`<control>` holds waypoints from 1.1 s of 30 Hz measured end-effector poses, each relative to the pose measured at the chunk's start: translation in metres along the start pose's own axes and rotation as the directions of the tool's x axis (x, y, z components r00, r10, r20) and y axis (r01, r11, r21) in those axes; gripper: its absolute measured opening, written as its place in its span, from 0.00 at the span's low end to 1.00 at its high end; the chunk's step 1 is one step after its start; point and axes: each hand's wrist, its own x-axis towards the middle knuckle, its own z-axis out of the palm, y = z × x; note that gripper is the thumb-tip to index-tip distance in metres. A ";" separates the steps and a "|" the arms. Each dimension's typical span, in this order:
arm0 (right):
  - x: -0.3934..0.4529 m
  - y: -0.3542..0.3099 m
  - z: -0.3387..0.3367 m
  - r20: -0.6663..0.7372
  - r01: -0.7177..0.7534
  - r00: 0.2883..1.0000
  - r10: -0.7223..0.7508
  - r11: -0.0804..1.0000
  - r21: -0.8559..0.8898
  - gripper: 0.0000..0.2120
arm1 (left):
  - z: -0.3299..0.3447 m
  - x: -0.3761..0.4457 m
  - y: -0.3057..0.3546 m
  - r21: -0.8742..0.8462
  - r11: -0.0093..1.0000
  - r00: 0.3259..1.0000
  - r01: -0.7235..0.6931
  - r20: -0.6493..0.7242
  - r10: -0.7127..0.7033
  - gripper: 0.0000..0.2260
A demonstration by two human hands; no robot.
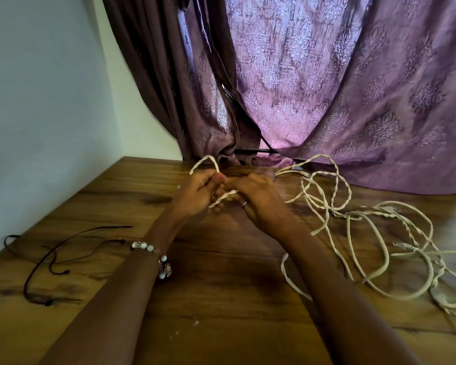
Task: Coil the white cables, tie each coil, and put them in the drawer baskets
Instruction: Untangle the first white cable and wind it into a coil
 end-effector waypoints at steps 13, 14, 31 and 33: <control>-0.009 0.029 -0.005 -0.127 -0.414 0.898 0.422 0.906 0.084 0.09 | 0.011 -0.010 0.015 -0.629 0.636 0.860 0.447 0.498 -0.112 0.20; -0.009 0.029 -0.003 -0.077 -0.434 0.897 0.435 0.900 0.035 0.07 | 0.011 -0.010 0.013 -0.650 0.604 0.861 0.462 0.491 -0.130 0.19; 0.003 -0.014 -0.007 0.532 0.104 0.813 0.235 0.841 -0.530 0.21 | -0.029 0.004 0.001 -0.946 0.311 0.967 0.097 0.016 -0.253 0.17; 0.007 -0.019 -0.007 0.442 0.171 0.896 0.037 0.890 -0.422 0.20 | -0.018 0.003 0.004 -0.844 0.520 0.954 0.130 -0.036 -0.297 0.12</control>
